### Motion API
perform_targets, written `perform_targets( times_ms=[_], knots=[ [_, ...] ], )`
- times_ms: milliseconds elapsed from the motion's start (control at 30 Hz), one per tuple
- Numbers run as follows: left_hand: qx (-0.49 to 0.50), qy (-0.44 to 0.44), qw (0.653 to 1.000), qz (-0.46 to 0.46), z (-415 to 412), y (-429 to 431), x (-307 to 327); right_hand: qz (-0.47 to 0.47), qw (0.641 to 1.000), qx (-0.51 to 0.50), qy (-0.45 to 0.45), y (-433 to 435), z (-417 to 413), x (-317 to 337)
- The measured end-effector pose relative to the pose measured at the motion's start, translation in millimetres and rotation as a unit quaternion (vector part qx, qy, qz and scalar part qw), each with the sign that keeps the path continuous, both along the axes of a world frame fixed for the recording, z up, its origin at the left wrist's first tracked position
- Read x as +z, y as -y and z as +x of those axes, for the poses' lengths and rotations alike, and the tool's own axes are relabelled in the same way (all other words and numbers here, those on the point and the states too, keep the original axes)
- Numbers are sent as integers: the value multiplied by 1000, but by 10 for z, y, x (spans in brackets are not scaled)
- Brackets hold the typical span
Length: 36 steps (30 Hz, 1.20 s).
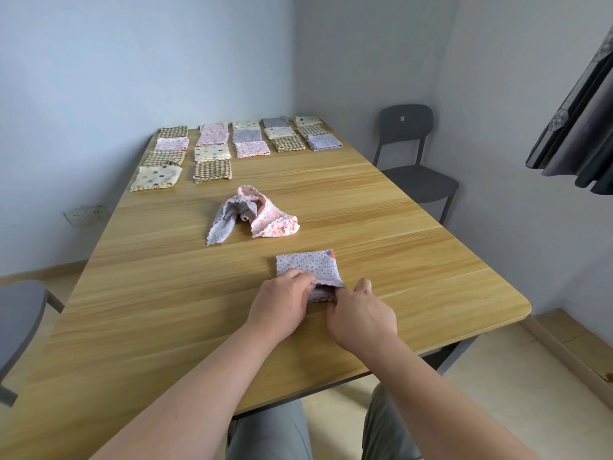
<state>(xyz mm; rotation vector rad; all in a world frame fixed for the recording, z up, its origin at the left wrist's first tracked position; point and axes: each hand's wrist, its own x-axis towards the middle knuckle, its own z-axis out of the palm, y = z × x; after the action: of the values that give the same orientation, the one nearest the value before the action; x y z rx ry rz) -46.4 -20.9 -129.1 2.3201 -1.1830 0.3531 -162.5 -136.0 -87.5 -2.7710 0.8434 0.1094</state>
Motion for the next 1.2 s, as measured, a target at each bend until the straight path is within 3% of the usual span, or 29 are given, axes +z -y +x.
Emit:
perform_targets(
  times_ms=[233,367,533,600,700,800,900,1000,1200],
  knots=[
    [-10,-45,998,41,-28,-16,139,14,998,52,18,121,-29,-14],
    [-7,-115,990,83,-11,-30,224,107,982,14,155,241,-39,59],
    [-21,-114,988,104,120,107,414,-30,962,41,268,257,106,43],
    [-25,-95,989,110,126,194,455,-38,965,50,254,266,162,5],
    [-43,-93,981,162,162,321,454,-59,982,69,163,284,133,-119],
    [-37,-85,971,222,231,397,436,-40,982,61,172,311,76,-226],
    [-23,-64,979,194,293,488,487,10,982,-3,186,361,127,-173],
    [-3,-68,976,207,408,641,502,-20,991,-13,129,403,231,-132],
    [-4,-253,948,194,705,834,530,146,981,2,127,583,474,-107]
  ],
)
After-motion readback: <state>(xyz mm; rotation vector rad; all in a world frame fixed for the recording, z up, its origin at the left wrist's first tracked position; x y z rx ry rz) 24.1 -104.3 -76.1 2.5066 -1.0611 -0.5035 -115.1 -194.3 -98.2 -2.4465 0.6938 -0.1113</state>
